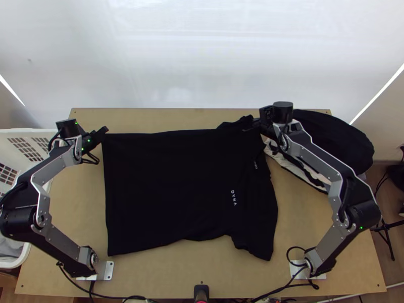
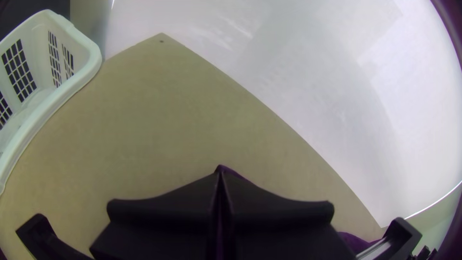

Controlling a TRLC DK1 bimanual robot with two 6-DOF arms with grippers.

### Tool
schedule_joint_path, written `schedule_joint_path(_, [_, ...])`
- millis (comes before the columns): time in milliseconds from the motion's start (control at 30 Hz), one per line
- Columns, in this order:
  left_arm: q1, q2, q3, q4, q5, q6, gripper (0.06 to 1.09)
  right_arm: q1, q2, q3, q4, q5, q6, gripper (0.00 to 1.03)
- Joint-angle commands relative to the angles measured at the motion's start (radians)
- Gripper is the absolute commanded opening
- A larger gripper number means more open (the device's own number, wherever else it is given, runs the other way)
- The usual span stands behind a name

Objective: Fold the t-shirt

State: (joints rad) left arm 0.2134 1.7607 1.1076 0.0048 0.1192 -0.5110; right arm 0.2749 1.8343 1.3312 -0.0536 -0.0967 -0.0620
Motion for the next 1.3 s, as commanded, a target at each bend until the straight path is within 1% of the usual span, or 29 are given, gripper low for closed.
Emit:
schedule_joint_path(0, [0.000, 0.049, 0.063, -0.005, 0.000, 0.008, 0.09, 0.007, 0.094, 0.105, -0.002, 0.012, 0.004, 0.03])
schedule_joint_path(200, [-0.020, 0.075, 0.118, -0.019, 0.000, 0.006, 0.09, 0.017, 0.189, 0.232, -0.018, 0.031, 0.004, 0.03])
schedule_joint_path(467, [-0.022, 0.126, 0.179, -0.023, -0.006, 0.005, 0.09, 0.017, 0.267, 0.316, -0.020, 0.048, 0.004, 0.04])
schedule_joint_path(533, [-0.023, 0.137, 0.186, -0.019, -0.006, 0.006, 0.10, 0.014, 0.273, 0.316, -0.020, 0.051, 0.005, 0.15])
schedule_joint_path(567, [-0.025, 0.140, 0.187, -0.016, -0.006, 0.006, 0.13, 0.010, 0.275, 0.316, -0.020, 0.054, 0.007, 0.22])
schedule_joint_path(600, [-0.025, 0.143, 0.189, -0.012, -0.006, 0.008, 0.30, 0.006, 0.275, 0.313, -0.020, 0.060, 0.016, 0.34])
schedule_joint_path(633, [-0.026, 0.145, 0.193, -0.019, -0.006, 0.011, 0.55, 0.001, 0.275, 0.312, -0.022, 0.063, 0.028, 0.55])
schedule_joint_path(667, [-0.029, 0.141, 0.193, -0.022, -0.006, 0.019, 0.76, -0.003, 0.275, 0.316, -0.040, 0.068, 0.036, 0.81])
schedule_joint_path(700, [-0.032, 0.134, 0.192, -0.012, -0.006, 0.028, 0.96, -0.006, 0.278, 0.329, -0.069, 0.072, 0.045, 1.00])
schedule_joint_path(733, [-0.032, 0.128, 0.192, -0.005, -0.009, 0.028, 1.05, -0.009, 0.276, 0.339, -0.092, 0.084, 0.051, 1.00])
schedule_joint_path(833, [-0.028, 0.109, 0.195, 0.026, -0.024, 0.029, 1.05, -0.022, 0.235, 0.329, -0.115, 0.098, 0.082, 1.00])
schedule_joint_path(900, [-0.019, 0.098, 0.204, 0.018, -0.024, 0.028, 1.05, -0.026, 0.194, 0.326, -0.175, 0.112, 0.096, 0.99])
schedule_joint_path(1033, [-0.016, 0.010, 0.176, -0.008, -0.024, 0.081, 1.05, -0.019, 0.014, 0.194, -0.239, 0.109, 0.113, 0.99])
schedule_joint_path(1133, [-0.029, -0.083, 0.117, -0.034, -0.021, 0.137, 1.05, -0.011, -0.152, 0.060, -0.341, 0.071, 0.172, 0.97])
schedule_joint_path(1233, [-0.037, -0.139, 0.084, -0.131, -0.016, 0.154, 1.05, -0.003, -0.323, -0.095, -0.402, 0.017, 0.183, 0.98])
schedule_joint_path(1267, [-0.039, -0.156, 0.074, -0.149, -0.016, 0.157, 1.05, 0.003, -0.371, -0.144, -0.419, -0.015, 0.185, 0.98])
